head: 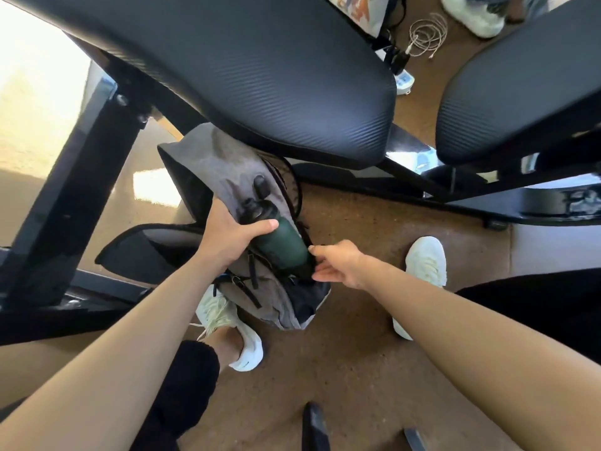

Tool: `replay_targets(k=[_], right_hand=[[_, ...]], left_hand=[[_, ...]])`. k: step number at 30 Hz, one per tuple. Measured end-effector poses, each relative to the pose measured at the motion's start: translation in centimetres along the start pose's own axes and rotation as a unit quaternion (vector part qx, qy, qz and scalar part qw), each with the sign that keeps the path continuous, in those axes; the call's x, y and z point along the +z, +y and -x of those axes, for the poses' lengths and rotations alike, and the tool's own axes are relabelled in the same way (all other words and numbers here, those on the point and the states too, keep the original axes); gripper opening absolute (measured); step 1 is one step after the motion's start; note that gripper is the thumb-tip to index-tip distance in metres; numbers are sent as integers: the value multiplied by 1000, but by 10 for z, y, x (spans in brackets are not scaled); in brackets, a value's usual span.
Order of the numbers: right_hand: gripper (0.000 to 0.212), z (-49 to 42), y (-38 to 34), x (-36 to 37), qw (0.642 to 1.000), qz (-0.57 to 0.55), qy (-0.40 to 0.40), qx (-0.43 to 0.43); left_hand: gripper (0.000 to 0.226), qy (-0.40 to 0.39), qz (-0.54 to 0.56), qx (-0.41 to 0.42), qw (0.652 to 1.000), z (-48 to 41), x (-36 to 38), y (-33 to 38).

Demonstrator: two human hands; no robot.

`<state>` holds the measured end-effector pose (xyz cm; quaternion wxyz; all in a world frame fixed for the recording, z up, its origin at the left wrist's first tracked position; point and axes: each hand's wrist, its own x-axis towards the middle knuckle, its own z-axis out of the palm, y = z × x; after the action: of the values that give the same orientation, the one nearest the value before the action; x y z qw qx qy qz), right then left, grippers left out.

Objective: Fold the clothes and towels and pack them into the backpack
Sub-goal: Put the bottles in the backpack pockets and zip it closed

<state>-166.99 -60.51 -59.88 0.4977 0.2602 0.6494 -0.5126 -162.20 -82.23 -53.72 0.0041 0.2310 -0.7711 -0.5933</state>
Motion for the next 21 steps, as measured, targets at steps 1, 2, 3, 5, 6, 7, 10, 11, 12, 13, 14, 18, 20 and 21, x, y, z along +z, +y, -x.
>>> replay_targets(k=[1, 2, 3, 5, 6, 7, 10, 11, 12, 13, 14, 18, 20, 21], right_hand=[[47, 1, 2, 0, 1000, -21, -1, -2], [44, 0, 4, 0, 999, -37, -1, -7], [40, -1, 8, 0, 999, -49, -3, -14], [32, -3, 16, 0, 997, -74, -13, -28], [30, -4, 21, 1, 995, -91, -21, -32], [30, -5, 25, 1, 993, -107, -28, -35], [39, -8, 33, 2, 991, -115, -47, -51], [42, -8, 35, 3, 992, -100, -47, -65], [45, -8, 35, 3, 993, -70, -40, -90], [48, -8, 35, 3, 991, -21, -26, -132], [48, -8, 34, 2, 980, 48, -4, -191], [37, -6, 28, -9, 853, 325, 61, -403], [23, -6, 24, -15, 768, 408, 67, -489], [16, -7, 22, -16, 725, 444, 61, -523]], left_hand=[[89, 0, 3, -3, 1000, 1, 0, 0], [89, 6, 7, -7, 1000, 2, 0, 1], [89, 15, 11, -10, 1000, 2, -1, 2], [87, 25, 19, -16, 999, 1, -2, 3], [86, 27, 21, -19, 999, -1, -2, 2], [85, 27, 21, -21, 999, -2, -3, 2], [85, 18, 20, -24, 999, -3, -5, -1], [86, 14, 18, -23, 999, -3, -5, -2], [87, 10, 15, -23, 1000, -3, -4, -3], [88, 8, 12, -24, 1000, -3, -4, -3], [88, 6, 11, -25, 1000, -3, -4, -4], [90, 11, 10, -29, 999, -3, -3, -4], [89, 11, 10, -29, 999, -3, -3, -3], [89, 11, 9, -31, 999, -2, -3, -4]])
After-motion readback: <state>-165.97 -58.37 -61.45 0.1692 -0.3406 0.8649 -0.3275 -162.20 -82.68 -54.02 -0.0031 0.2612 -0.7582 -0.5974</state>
